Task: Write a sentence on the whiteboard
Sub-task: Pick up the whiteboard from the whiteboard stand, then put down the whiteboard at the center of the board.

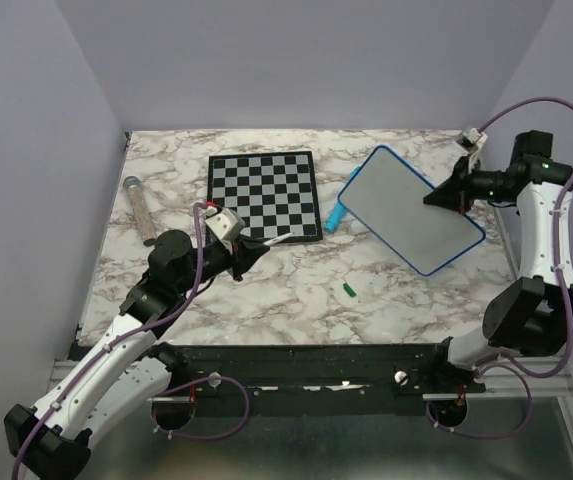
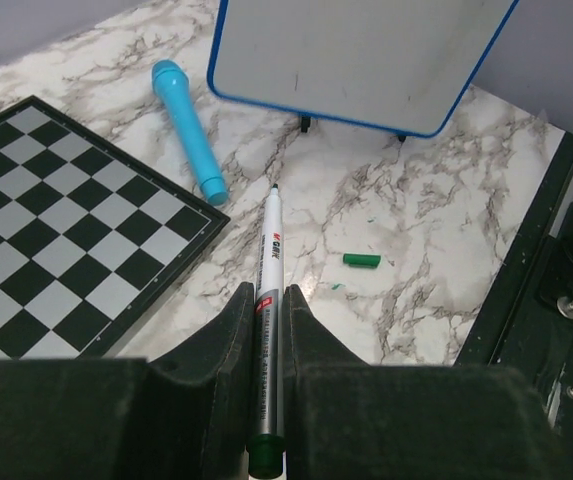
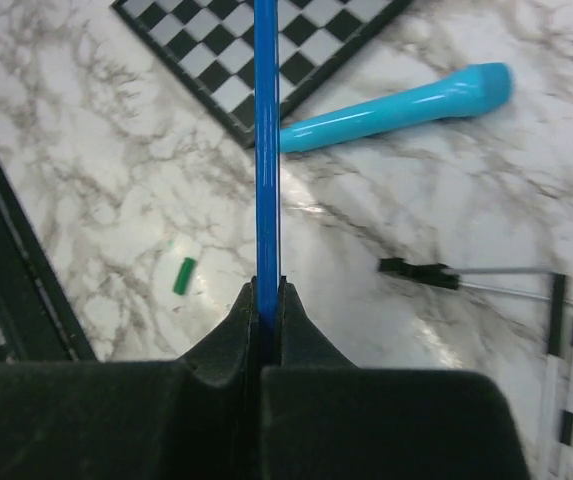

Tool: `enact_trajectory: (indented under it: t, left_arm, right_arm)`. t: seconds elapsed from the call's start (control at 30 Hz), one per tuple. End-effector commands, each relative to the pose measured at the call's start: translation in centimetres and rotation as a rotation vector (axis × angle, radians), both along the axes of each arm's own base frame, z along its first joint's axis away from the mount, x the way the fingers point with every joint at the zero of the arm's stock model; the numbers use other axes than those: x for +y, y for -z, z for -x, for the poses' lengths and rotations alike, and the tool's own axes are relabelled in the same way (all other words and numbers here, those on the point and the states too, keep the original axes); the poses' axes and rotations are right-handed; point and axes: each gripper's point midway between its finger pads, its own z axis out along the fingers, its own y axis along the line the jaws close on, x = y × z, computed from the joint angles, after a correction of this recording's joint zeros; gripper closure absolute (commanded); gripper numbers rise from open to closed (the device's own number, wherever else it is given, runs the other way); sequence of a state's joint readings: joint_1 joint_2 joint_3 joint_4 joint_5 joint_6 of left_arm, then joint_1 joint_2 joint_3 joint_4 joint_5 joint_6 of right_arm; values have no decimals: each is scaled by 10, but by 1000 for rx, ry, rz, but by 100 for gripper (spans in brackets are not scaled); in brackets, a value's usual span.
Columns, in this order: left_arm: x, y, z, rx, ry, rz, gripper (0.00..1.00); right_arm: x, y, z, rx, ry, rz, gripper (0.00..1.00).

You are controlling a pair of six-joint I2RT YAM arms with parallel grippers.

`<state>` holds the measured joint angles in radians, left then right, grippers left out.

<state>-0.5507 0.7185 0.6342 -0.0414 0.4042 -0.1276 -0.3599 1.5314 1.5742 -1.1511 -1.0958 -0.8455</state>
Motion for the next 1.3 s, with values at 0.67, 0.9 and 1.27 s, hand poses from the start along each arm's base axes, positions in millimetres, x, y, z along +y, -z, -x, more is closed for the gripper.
enact_trajectory:
  t: [0.67,0.9,1.27]
  left_arm:
    - [9,-18,40,134,-44,259,100]
    - [-7,7,24,181,-119,195,100]
    - [-5,28,10,178,-182,212,100]
  right_arm:
    - [219,25,25,130,-704,269,100]
    - [232,52,21,139,-761,355,100]
    - [230,91,37,210,-821,376,100]
